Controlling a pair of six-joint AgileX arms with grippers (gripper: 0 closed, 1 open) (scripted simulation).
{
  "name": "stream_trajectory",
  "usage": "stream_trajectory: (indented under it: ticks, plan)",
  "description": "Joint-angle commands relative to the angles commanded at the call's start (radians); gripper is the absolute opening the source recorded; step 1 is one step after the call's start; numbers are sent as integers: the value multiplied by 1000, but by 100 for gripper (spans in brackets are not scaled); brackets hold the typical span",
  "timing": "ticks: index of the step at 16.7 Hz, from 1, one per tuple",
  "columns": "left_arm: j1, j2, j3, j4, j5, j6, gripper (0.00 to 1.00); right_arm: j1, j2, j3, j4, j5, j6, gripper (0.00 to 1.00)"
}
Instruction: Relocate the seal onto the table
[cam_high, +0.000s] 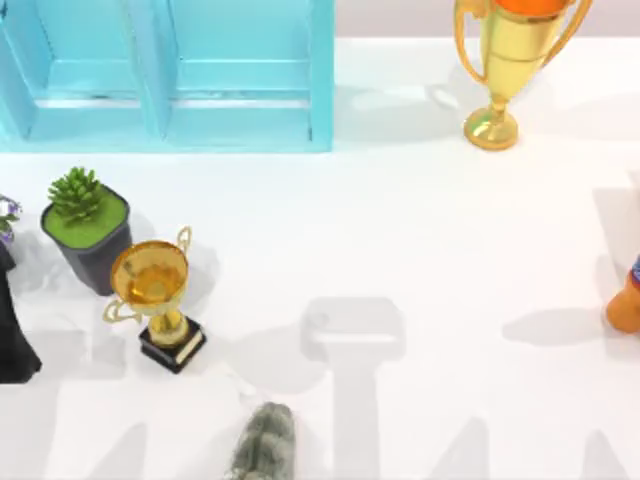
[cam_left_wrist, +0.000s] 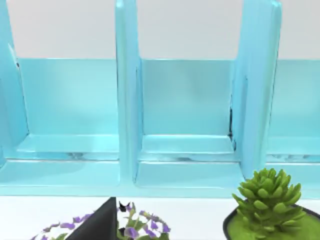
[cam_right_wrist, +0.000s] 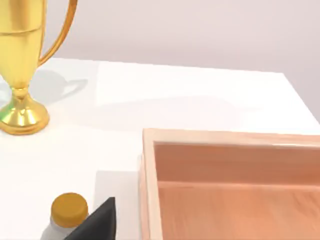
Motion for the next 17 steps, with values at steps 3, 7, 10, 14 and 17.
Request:
stream_trajectory:
  ticks: [3, 7, 10, 14, 17]
  plan:
    - [0, 0, 0, 0, 0, 0, 100, -71, 228, 192, -187, -4, -70, 100]
    - [0, 0, 0, 0, 0, 0, 100, -146, 598, 420, -445, -13, -137, 100]
    - [0, 0, 0, 0, 0, 0, 100, -206, 831, 560, -621, -16, -191, 100]
    - [0, 0, 0, 0, 0, 0, 100, -294, 1095, 783, -839, -16, -279, 100]
    - [0, 0, 0, 0, 0, 0, 100, -348, 1262, 956, -969, -14, -334, 100]
